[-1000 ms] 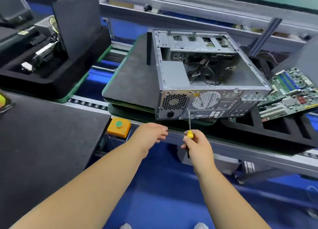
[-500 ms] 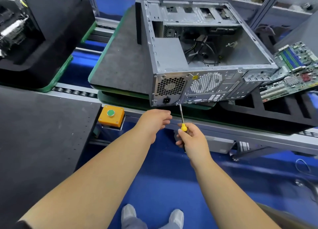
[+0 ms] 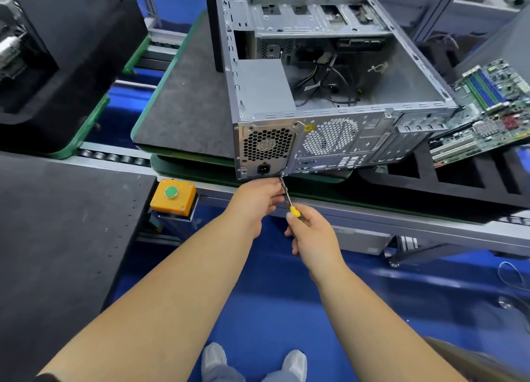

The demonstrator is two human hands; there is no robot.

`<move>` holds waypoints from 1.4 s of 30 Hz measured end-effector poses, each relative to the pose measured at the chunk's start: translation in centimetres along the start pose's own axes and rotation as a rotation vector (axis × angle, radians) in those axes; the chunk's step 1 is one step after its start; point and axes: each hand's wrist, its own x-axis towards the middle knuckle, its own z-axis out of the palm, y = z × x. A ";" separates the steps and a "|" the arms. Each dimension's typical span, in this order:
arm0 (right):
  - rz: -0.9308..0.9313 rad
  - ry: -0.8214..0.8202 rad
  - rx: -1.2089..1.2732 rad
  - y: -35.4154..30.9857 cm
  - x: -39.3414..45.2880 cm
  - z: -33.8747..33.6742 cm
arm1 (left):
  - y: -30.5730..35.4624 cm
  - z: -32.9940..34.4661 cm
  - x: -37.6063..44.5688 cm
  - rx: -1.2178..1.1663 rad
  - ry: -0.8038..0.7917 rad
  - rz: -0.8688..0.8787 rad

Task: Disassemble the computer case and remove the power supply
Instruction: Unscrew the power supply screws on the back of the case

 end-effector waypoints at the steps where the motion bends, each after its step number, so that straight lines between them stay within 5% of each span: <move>1: 0.005 0.002 0.001 -0.1 0.1 0.0 | 0.1 0.1 0.0 -0.008 0.005 -0.001; 42: 0.119 -0.016 0.019 -2.0 0.0 -1.3 | 0.2 0.4 3.0 -0.145 0.044 -0.097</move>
